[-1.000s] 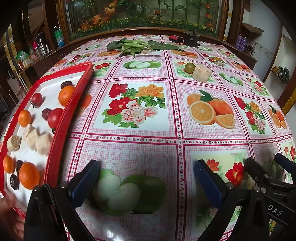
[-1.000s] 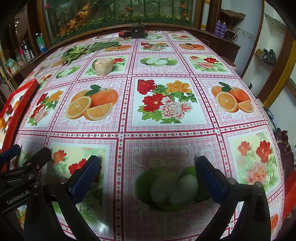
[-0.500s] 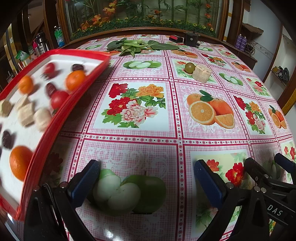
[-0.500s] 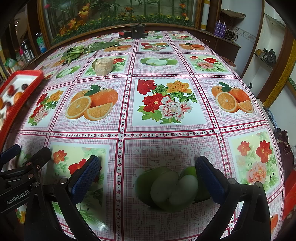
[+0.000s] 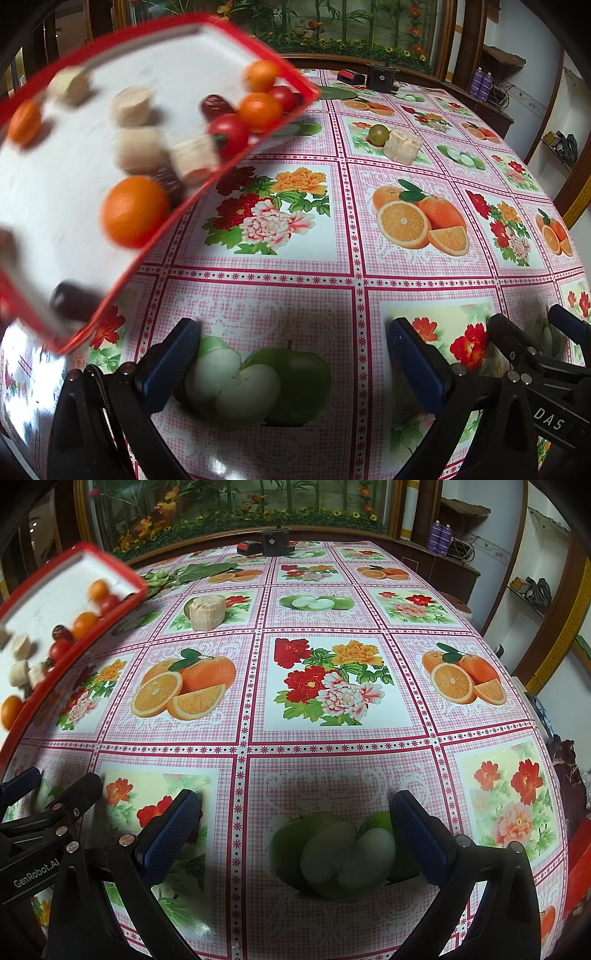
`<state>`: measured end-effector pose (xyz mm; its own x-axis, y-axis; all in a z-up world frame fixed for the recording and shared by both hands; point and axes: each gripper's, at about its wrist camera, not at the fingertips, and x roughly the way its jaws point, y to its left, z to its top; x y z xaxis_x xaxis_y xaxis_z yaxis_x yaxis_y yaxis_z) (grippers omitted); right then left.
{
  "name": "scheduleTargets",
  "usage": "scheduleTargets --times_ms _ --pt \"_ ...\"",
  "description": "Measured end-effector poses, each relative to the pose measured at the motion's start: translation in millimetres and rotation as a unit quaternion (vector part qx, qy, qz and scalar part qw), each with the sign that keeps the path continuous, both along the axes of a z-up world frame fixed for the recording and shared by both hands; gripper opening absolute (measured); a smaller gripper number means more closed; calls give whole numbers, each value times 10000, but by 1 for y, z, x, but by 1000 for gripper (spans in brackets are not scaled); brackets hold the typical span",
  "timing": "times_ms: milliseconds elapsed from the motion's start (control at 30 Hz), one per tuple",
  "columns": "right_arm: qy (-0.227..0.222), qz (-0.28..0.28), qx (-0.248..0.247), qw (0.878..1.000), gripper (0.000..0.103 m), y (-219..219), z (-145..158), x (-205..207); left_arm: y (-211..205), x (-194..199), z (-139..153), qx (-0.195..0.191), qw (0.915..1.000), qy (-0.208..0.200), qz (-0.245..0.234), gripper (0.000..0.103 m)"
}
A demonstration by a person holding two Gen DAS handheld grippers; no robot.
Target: Organize fruits
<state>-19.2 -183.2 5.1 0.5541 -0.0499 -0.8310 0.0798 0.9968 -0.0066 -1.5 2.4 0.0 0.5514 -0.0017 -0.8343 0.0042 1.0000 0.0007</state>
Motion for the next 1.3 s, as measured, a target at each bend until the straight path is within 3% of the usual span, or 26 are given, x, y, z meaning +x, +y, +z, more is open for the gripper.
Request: scheduleTargets --times_ms 1300 --pt "-7 12 1 10000 103 0 0 0 -1 0 1 0 10000 5 -6 103"
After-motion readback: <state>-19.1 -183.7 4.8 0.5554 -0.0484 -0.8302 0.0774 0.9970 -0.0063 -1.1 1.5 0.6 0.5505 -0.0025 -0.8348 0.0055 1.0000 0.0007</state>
